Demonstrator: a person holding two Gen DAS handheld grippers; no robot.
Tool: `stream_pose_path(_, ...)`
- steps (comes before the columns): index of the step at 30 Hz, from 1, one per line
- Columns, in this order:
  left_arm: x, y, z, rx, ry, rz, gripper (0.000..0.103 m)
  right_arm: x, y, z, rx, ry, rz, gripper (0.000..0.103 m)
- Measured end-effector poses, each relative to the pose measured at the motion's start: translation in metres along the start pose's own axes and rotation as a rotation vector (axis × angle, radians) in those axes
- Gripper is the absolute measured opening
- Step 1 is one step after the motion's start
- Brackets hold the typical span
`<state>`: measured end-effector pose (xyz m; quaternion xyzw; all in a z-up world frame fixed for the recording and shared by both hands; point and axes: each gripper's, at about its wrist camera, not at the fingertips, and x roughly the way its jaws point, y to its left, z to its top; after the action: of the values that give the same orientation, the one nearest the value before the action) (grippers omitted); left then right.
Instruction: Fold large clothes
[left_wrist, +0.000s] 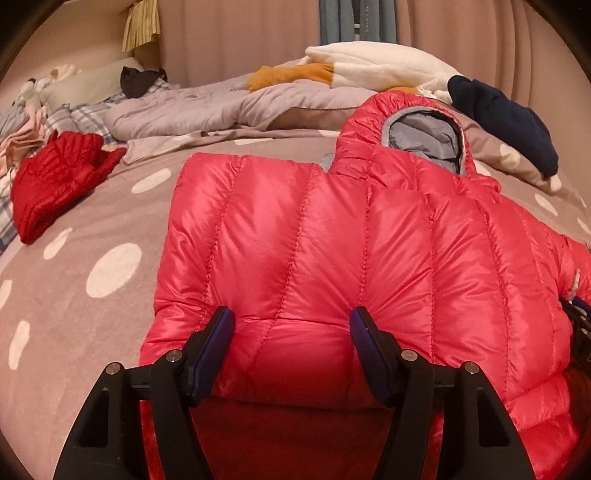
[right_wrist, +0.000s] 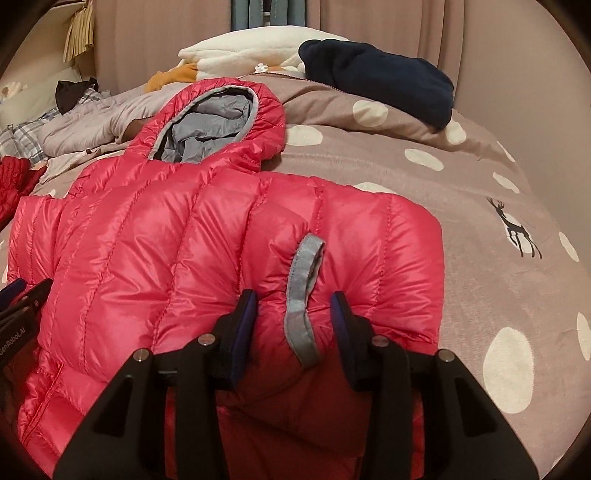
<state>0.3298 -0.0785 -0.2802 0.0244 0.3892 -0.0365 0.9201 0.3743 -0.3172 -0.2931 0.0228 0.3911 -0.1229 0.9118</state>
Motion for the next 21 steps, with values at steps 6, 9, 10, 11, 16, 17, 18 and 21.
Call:
stream_pose_path(6,0.0002,0.0002,-0.0001,0.0,0.0,0.0,0.065,-0.0002,0.0011,-0.0005,-0.006,-0.002,-0.01,0.042)
stream_pose_path(9,0.0003,0.0001,-0.0001,-0.001,0.0,-0.001,0.066,0.0,0.0034,-0.0006,-0.021,-0.004,-0.035,0.044)
stream_pose_path(10,0.0003,-0.0002,-0.0002,-0.001,0.0,0.0,0.066,-0.0005,0.0048,-0.0008,-0.025,-0.006,-0.042,0.044)
stream_pose_path(11,0.0003,-0.0003,-0.0002,0.0,0.0,0.001,0.066,-0.001,0.0059,-0.001,-0.03,-0.007,-0.052,0.045)
stream_pose_path(16,0.0004,-0.0002,-0.0004,0.001,-0.001,0.001,0.066,-0.0022,0.0088,-0.0015,-0.047,-0.012,-0.084,0.048)
stream_pose_path(17,0.0004,-0.0002,-0.0004,0.001,-0.001,0.001,0.066,-0.0025,0.009,-0.0015,-0.047,-0.013,-0.087,0.049)
stream_pose_path(18,0.0005,0.0,-0.0004,0.0,-0.001,0.0,0.067,-0.0029,0.0089,-0.0017,-0.047,-0.014,-0.092,0.05)
stream_pose_path(21,0.0,0.0015,-0.0008,-0.007,-0.003,-0.005,0.067,-0.0036,0.0097,-0.0021,-0.048,-0.017,-0.101,0.052)
